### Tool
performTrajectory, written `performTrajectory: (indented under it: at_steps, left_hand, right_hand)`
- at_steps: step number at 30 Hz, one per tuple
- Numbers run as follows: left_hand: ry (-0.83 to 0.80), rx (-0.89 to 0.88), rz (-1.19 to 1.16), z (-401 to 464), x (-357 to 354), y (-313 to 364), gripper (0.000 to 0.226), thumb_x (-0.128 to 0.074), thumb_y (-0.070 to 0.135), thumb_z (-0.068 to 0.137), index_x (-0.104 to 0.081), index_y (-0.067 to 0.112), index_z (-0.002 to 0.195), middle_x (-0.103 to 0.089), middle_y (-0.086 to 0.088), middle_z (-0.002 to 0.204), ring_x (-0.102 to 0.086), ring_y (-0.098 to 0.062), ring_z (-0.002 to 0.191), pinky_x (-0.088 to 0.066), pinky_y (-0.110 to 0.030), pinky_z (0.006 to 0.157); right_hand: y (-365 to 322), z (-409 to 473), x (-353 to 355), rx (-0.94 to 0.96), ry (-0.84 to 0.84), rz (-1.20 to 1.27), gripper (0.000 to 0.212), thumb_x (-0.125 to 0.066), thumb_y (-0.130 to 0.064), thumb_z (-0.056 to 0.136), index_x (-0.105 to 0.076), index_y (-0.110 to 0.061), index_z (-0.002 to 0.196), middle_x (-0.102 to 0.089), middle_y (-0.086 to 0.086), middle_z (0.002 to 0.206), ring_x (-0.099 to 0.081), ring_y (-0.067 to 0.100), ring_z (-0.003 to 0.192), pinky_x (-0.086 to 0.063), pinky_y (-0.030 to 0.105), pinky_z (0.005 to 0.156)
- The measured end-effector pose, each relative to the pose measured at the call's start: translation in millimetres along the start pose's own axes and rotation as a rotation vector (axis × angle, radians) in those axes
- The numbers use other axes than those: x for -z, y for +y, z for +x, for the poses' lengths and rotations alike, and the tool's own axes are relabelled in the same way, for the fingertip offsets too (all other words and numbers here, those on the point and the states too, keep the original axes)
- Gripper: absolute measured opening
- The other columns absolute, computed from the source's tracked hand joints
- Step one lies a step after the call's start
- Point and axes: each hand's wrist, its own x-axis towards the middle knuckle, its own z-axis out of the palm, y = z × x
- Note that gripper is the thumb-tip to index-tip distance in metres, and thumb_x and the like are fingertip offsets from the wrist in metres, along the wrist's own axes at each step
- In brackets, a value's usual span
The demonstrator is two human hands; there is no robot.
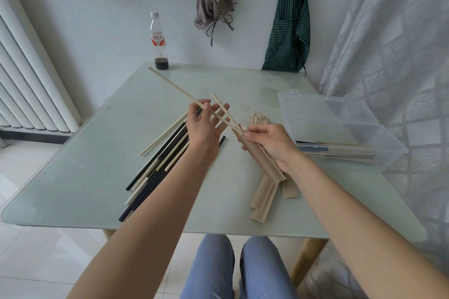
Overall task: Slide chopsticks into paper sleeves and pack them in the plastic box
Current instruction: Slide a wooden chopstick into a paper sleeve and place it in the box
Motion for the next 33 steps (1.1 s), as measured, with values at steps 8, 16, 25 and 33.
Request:
performTrajectory:
  at_steps: [8, 16, 25, 33]
  left_hand:
    - [0.017, -0.003, -0.01, -1.9, 0.4, -1.3, 0.016, -0.035, 0.014, 0.102, -0.046, 0.017, 0.091, -0.059, -0.013, 0.099, -0.068, -0.023, 0.088, -0.055, -0.034, 0.076]
    - [0.03, -0.031, -0.005, -1.8, 2.5, 0.0, 0.016, -0.037, 0.016, 0.102, -0.048, 0.018, 0.091, -0.063, -0.013, 0.095, -0.068, -0.025, 0.089, -0.054, -0.034, 0.076]
    - [-0.009, 0.025, 0.012, -2.3, 1.0, 0.4, 0.016, -0.036, 0.014, 0.102, -0.048, 0.017, 0.092, -0.061, -0.011, 0.093, -0.067, -0.026, 0.09, -0.053, -0.039, 0.08]
    - [0.012, 0.102, 0.061, 1.3, 2.9, 6.4, 0.015, -0.033, 0.009, 0.102, -0.044, 0.011, 0.091, -0.064, -0.019, 0.092, -0.066, -0.031, 0.083, -0.052, -0.048, 0.083]
  right_hand:
    - [2.7, 1.1, 2.5, 0.034, 0.004, -0.001, 0.011, -0.058, -0.001, 0.089, -0.064, -0.009, 0.09, -0.07, -0.004, 0.069, -0.063, 0.005, 0.05, -0.049, 0.013, 0.053]
    - [4.1, 2.6, 3.7, 0.034, -0.023, -0.005, 0.014, -0.059, -0.004, 0.089, -0.066, -0.015, 0.085, -0.072, -0.004, 0.072, -0.065, 0.009, 0.056, -0.051, 0.015, 0.06]
    - [3.9, 2.1, 3.9, 0.035, 0.002, -0.016, 0.011, -0.059, -0.001, 0.088, -0.064, -0.009, 0.094, -0.068, 0.005, 0.08, -0.064, 0.005, 0.051, -0.05, 0.013, 0.054]
    - [4.5, 5.1, 4.1, 0.105, 0.023, -0.12, 0.012, -0.061, -0.002, 0.088, -0.066, -0.009, 0.095, -0.069, -0.001, 0.073, -0.065, 0.004, 0.054, -0.051, 0.013, 0.056]
